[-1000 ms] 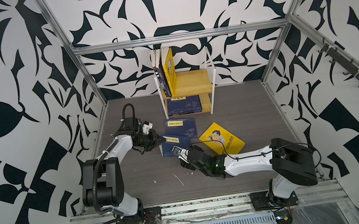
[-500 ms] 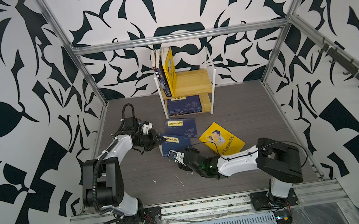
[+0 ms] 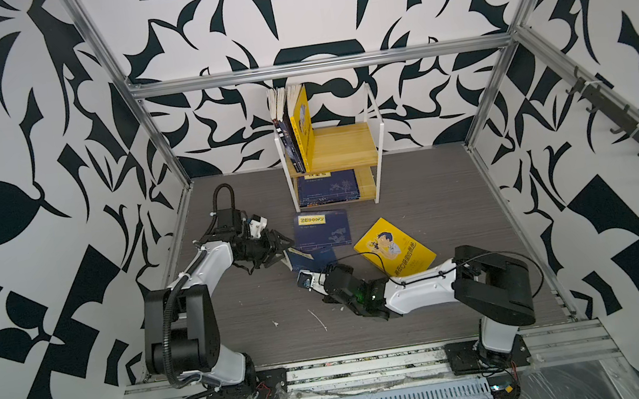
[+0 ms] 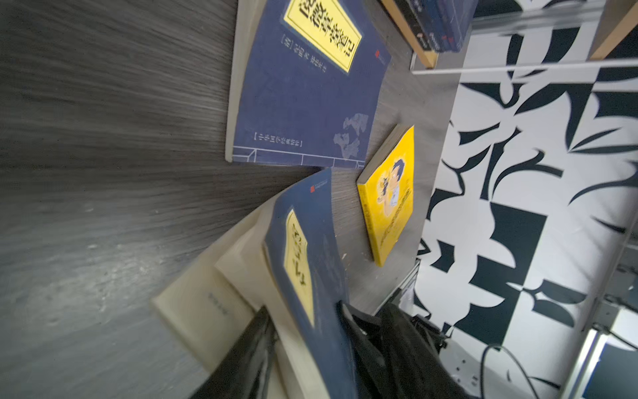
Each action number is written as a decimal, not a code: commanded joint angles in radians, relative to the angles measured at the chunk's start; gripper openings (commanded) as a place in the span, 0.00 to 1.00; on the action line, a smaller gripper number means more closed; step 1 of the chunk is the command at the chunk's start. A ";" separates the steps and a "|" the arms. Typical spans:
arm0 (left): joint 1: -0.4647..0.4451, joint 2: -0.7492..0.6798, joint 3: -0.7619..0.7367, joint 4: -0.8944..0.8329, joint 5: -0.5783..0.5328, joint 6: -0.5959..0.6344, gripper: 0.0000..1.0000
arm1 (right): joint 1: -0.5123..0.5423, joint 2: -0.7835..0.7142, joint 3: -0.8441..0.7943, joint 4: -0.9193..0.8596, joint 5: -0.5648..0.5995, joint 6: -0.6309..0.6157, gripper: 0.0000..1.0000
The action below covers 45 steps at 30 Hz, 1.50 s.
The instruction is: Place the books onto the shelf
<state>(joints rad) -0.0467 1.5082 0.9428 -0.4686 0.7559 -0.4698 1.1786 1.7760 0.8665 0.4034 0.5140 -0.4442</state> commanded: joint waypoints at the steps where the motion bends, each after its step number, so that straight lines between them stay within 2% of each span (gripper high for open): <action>1: 0.043 -0.048 0.014 0.005 -0.015 0.025 0.63 | 0.003 -0.088 0.010 -0.024 0.017 -0.052 0.00; 10: 0.180 -0.104 0.023 -0.017 -0.071 0.121 0.80 | -0.022 -0.225 0.051 -0.188 0.049 -0.183 0.00; 15: 0.233 -0.129 0.011 -0.029 -0.093 0.173 0.93 | -0.072 -0.300 0.080 -0.250 0.061 -0.256 0.00; 19: 0.273 -0.147 0.004 -0.025 -0.101 0.198 1.00 | -0.124 -0.310 0.104 -0.262 0.087 -0.306 0.00; 26: 0.323 -0.165 0.011 -0.037 -0.116 0.228 1.00 | -0.214 -0.265 0.173 -0.237 0.112 -0.409 0.00; 35: 0.340 -0.183 0.023 -0.051 -0.097 0.223 1.00 | -0.329 -0.152 0.234 -0.082 0.096 -0.529 0.00; 45: 0.354 -0.201 0.022 -0.062 -0.083 0.229 1.00 | -0.391 -0.018 0.354 0.065 0.110 -0.673 0.00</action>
<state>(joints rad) 0.3019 1.3323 0.9443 -0.4999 0.6514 -0.2569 0.7898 1.7741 1.1500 0.3191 0.6003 -1.0607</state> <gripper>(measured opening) 0.997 0.059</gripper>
